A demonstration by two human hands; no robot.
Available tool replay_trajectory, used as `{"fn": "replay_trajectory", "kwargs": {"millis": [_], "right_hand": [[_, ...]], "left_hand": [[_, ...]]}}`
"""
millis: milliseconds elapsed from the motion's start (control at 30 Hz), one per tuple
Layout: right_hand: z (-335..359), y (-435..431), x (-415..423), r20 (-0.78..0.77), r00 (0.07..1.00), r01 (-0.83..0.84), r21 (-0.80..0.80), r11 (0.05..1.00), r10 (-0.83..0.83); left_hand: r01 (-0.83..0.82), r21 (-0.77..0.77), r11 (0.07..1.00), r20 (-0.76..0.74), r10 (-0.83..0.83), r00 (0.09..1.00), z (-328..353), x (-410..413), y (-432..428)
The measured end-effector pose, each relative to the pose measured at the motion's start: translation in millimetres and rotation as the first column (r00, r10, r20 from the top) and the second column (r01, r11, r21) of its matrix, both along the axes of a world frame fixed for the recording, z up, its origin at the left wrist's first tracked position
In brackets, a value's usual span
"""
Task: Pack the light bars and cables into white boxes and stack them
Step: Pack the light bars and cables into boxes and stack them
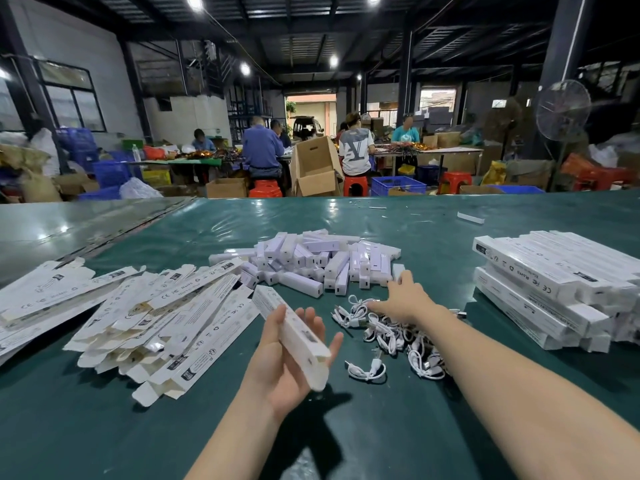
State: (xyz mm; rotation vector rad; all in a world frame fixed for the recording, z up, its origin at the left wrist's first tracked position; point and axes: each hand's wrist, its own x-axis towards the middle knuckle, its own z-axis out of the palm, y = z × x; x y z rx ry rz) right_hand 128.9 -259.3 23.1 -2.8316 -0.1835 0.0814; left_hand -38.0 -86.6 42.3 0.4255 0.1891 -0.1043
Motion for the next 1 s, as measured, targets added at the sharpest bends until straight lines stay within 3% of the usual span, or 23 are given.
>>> {"fn": "replay_trajectory", "kwargs": {"millis": [200, 333, 400, 467, 533, 567, 600, 667, 767, 867, 1000], "right_hand": [[-2.2, 2.0, -14.8, 0.234, 0.940, 0.182, 0.278, 0.943, -0.250], [4.5, 1.4, -31.8, 0.408, 0.796, 0.083, 0.657, 0.750, -0.446], [11.5, 2.1, -41.4, 0.401, 0.755, -0.001, 0.793, 0.610, -0.519], [18.9, 3.0, -52.0, 0.296, 0.824, -0.074, 0.901, 0.427, -0.482], [23.5, 6.6, -68.2, 0.105, 0.963, -0.093, 0.994, 0.059, -0.247], [22.2, 8.3, -77.0, 0.025, 0.997, -0.034, 0.992, -0.124, -0.072], [19.6, 10.1, -86.0, -0.021, 0.996, 0.040, 0.971, -0.236, 0.082], [12.8, 12.1, -99.4, -0.072, 0.952, 0.152, 0.954, -0.259, 0.296], [8.4, 10.4, -109.5, -0.108, 0.881, 0.234, 0.945, -0.227, 0.460], [7.6, 13.1, -111.3, -0.111, 0.851, 0.247, 0.947, -0.205, 0.513], [2.7, 18.5, -110.4, -0.088, 0.848, 0.212, 0.960, -0.182, 0.522]], "left_hand": [[0.117, 0.083, 0.990, -0.043, -0.113, 0.993, -0.5, -2.7, -3.6], [0.080, 0.113, 0.990, -0.027, -0.078, 0.997, -2.7, 1.2, -4.3], [0.042, 0.136, 0.990, -0.011, -0.041, 0.999, -4.6, 5.1, -2.8], [-0.005, 0.116, 0.993, -0.009, 0.006, 1.000, -6.3, 8.1, -1.8], [-0.079, 0.087, 0.993, -0.022, 0.081, 0.996, -7.9, 11.1, -0.7], [-0.121, 0.070, 0.990, -0.031, 0.124, 0.992, -8.7, 12.0, -0.1], [-0.159, 0.050, 0.986, -0.036, 0.161, 0.986, -10.0, 13.2, 1.4], [-0.202, 0.017, 0.979, -0.029, 0.202, 0.979, -11.3, 15.2, 5.5], [-0.246, 0.037, 0.969, -0.010, 0.247, 0.969, -11.5, 17.6, 12.0], [-0.311, 0.070, 0.948, -0.044, 0.315, 0.948, -15.4, 21.5, 16.3], [-0.286, 0.098, 0.953, -0.029, 0.290, 0.957, -18.1, 17.7, 18.6]]}}
